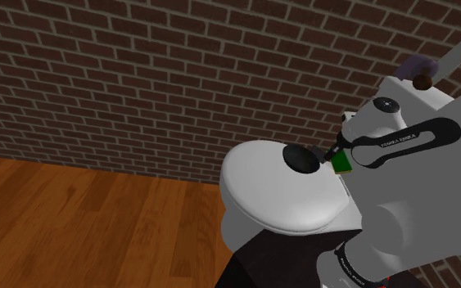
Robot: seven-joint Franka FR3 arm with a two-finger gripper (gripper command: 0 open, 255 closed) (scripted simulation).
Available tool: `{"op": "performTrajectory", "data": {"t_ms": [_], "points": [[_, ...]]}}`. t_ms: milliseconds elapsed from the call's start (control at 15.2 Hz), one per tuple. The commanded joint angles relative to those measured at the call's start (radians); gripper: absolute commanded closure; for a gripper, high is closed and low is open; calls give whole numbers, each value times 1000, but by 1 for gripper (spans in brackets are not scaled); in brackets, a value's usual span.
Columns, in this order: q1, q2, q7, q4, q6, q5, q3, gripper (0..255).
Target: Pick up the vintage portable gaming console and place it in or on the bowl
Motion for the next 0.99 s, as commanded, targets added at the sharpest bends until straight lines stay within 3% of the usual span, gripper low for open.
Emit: {"op": "performTrajectory", "data": {"t_ms": [0,264,792,858,924], "points": [[-8,45,16,16,30,-18,4,0],[-58,157,104,54,111,-113,27,0],[-57,157,104,54,111,-113,26,0],[-57,157,104,54,111,-113,26,255],[-57,157,104,54,111,-113,26,255]]}}
